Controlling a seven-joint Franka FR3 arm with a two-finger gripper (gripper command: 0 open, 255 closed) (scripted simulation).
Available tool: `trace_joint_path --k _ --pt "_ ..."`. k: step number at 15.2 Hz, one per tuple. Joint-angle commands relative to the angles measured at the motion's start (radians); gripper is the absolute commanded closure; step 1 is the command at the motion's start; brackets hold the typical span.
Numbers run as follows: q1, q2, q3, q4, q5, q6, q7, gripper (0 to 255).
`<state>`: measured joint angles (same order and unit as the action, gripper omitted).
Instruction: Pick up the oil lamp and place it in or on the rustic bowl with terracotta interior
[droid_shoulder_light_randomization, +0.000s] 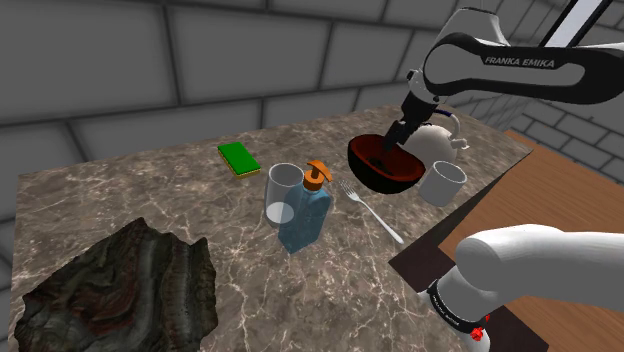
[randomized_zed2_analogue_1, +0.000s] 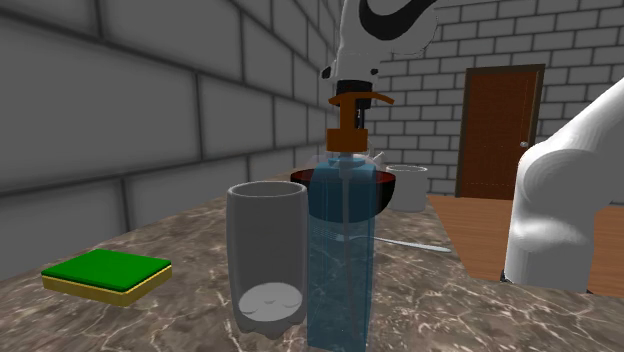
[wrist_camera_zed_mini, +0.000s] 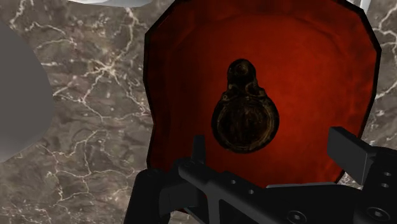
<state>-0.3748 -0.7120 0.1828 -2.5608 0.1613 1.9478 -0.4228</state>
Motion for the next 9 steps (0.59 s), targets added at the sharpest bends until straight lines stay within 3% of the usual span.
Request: trace_joint_path --k 1,9 --pt "-0.002 -0.003 -0.005 0.057 -0.006 -0.061 0.005 0" --pt "-0.003 -0.007 -0.008 0.080 -0.009 -0.089 0.005 0"
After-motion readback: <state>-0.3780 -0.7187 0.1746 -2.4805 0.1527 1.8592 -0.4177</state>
